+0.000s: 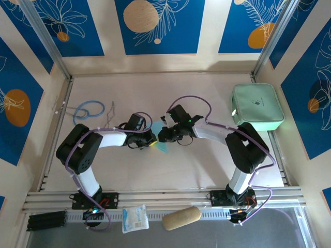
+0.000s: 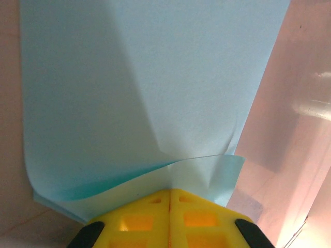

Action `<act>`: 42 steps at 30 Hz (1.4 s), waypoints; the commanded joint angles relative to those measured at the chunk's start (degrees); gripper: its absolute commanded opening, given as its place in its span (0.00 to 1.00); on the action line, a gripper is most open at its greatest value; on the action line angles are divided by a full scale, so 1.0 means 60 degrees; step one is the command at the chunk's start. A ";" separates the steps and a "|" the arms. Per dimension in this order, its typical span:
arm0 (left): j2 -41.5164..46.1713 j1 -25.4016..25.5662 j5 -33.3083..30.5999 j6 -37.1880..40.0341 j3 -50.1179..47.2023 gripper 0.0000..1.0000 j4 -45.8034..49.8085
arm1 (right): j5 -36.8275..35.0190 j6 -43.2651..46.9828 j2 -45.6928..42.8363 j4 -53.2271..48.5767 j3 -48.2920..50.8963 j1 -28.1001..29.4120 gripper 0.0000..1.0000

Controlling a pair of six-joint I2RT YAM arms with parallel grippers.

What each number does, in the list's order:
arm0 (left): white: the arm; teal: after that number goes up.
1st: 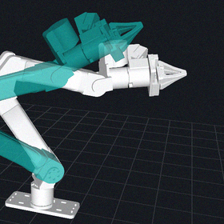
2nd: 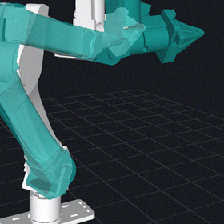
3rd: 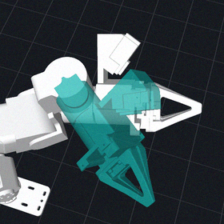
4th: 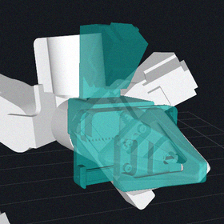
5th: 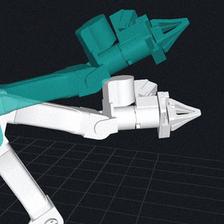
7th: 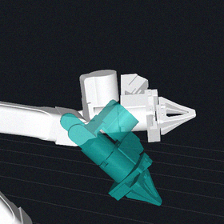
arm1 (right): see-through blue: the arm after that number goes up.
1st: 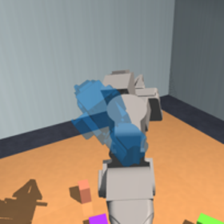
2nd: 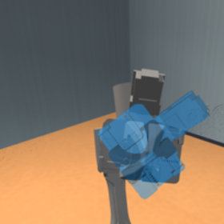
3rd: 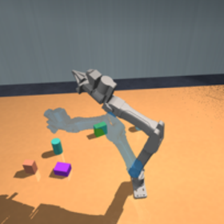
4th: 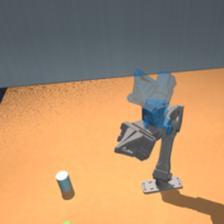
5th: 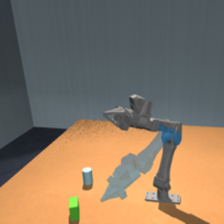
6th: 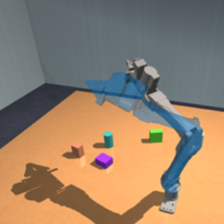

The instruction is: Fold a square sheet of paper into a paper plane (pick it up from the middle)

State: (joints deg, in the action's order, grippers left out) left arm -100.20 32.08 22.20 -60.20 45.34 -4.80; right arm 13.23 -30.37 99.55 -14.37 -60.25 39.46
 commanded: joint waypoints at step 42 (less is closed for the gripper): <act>-0.0429 0.0059 -0.0470 -0.0323 -0.0240 0.07 0.0766 | -0.0813 0.0707 0.1381 -0.1239 -0.0491 0.0410 0.09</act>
State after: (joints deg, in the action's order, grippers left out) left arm -100.38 32.08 22.22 -62.54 45.36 -5.15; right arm 9.17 -26.96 106.78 -19.42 -62.06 41.67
